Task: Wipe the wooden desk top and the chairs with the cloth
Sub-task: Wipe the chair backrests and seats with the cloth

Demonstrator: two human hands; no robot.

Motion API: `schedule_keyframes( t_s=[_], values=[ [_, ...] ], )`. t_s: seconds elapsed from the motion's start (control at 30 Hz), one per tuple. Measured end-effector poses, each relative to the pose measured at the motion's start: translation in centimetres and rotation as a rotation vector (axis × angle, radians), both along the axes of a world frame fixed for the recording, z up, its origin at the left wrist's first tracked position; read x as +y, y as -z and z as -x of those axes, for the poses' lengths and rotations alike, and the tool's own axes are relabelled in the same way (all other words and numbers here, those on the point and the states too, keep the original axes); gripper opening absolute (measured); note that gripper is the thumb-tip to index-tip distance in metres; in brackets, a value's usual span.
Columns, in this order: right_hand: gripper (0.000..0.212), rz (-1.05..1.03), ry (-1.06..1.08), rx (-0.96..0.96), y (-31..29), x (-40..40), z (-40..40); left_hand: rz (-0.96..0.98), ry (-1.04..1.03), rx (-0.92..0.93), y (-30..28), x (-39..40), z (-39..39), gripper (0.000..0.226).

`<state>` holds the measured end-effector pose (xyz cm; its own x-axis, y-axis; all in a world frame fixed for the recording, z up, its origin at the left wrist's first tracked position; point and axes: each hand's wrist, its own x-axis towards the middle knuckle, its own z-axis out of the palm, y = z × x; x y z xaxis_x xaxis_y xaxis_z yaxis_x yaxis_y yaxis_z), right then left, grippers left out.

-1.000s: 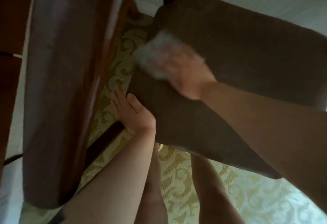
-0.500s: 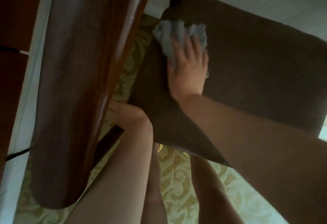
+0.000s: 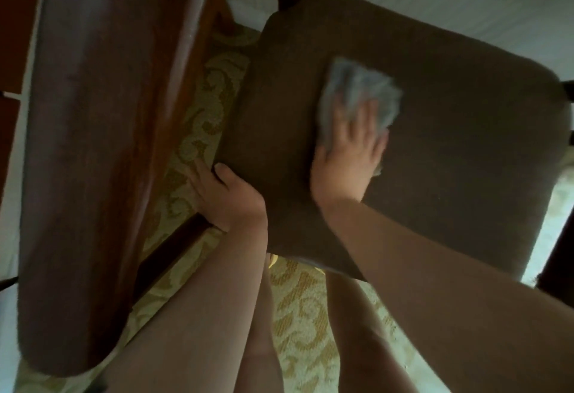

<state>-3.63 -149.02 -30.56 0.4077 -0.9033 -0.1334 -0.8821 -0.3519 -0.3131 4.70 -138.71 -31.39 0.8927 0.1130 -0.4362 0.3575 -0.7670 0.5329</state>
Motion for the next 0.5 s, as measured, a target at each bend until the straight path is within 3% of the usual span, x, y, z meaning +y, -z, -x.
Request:
schedule_keyframes(
  t_s=[0.1, 0.13, 0.17, 0.2, 0.23, 0.3, 0.33, 0.37, 0.4, 0.5],
  values=[
    [0.061, -0.028, -1.028, -0.011, 0.6, 2.7, 2.4, -0.103, 0.045, 0.012, 0.0, -0.2, -0.1, 0.048],
    [0.061, -0.002, -1.240, 0.044, 1.0, 0.8, 3.4, -0.111, 0.047, 0.010, 0.0, -0.3, -0.2, 0.048],
    [0.063, 0.049, -1.229, 0.064, 1.4, -1.4, 4.2, -0.113, 0.051, 0.012, -0.1, -0.3, -0.2, 0.049],
    [0.063, 0.093, -1.001, 0.065, 1.6, -3.3, 4.7, -0.111, 0.057, 0.008, -0.1, -0.4, -0.2, 0.049],
    [0.061, 0.102, -0.611, 0.054, 1.3, -5.2, 5.0, -0.111, 0.074, -0.005, -0.2, -0.6, -0.1, 0.049],
    [0.059, -0.010, 0.336, 0.021, 0.9, -6.8, 4.7, -0.122, 0.137, -0.050, -0.5, -1.3, 0.3, 0.050],
    [0.059, -0.048, 0.613, 0.025, 0.1, -6.2, 3.5, -0.128, 0.176, -0.073, -0.7, -1.8, 0.6, 0.051],
    [0.059, -0.040, 0.645, 0.030, -0.7, -5.4, 2.1, -0.136, 0.214, -0.093, -0.8, -2.6, 0.9, 0.052],
    [0.060, 0.010, 0.439, 0.024, -0.9, -4.3, 0.8, -0.144, 0.250, -0.106, -0.9, -3.3, 1.1, 0.053],
    [0.061, -0.143, -0.779, 0.107, -0.8, -3.4, -1.1, -0.157, 0.363, -0.149, -1.3, -5.8, 1.4, 0.051]
  ],
)
